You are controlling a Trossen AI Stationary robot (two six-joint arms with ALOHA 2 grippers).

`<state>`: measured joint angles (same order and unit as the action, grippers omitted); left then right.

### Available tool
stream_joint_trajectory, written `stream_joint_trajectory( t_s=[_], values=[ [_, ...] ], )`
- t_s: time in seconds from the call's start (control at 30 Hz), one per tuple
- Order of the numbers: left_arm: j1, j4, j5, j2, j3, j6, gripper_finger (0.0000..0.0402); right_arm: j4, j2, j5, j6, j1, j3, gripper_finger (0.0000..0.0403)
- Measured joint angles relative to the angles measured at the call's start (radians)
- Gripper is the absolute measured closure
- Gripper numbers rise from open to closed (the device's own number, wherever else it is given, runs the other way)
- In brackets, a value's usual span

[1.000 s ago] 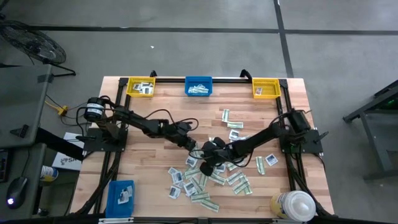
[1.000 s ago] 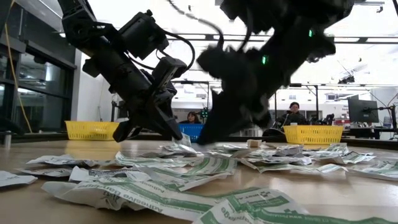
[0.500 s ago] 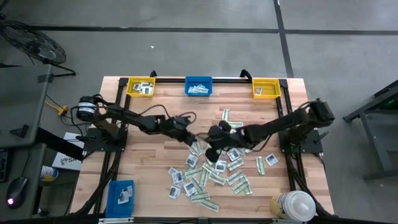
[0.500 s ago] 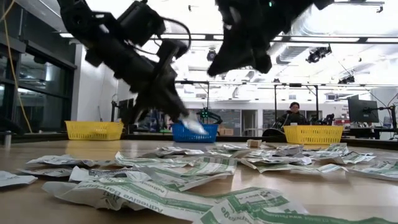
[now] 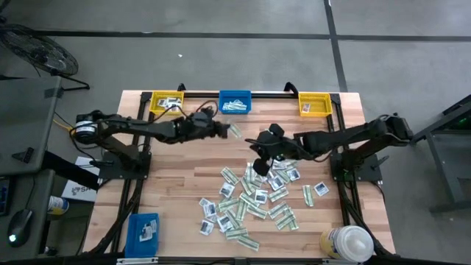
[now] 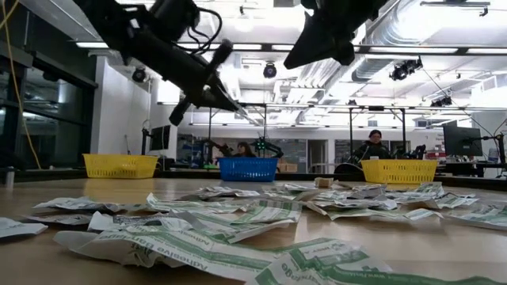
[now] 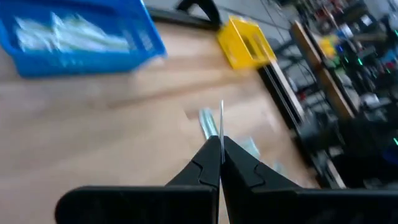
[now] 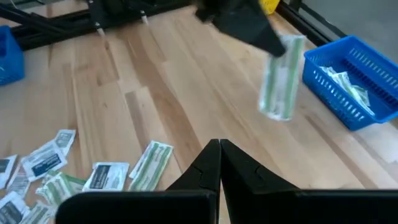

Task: Pick & Place First Aid Supplies
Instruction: Put the green bandage pack into the top blue bin

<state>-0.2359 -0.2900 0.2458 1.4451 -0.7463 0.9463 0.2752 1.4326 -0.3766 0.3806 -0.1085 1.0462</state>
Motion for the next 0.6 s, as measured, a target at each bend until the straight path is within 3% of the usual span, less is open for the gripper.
stream_joint_trajectory(
  t_s=[0.3, 0.6],
  values=[
    [-0.169, 0.041, 0.046, 0.136, -0.141, -0.064, 0.0401, 0.007, 0.000, -0.062, -0.026, 0.059, 0.000, 0.0403],
    [-0.307, 0.112, -0.010, 0.307, -0.317, -0.122, 0.0401, 0.020, 0.000, -0.071, 0.004, 0.146, 0.000, 0.0403]
  ],
)
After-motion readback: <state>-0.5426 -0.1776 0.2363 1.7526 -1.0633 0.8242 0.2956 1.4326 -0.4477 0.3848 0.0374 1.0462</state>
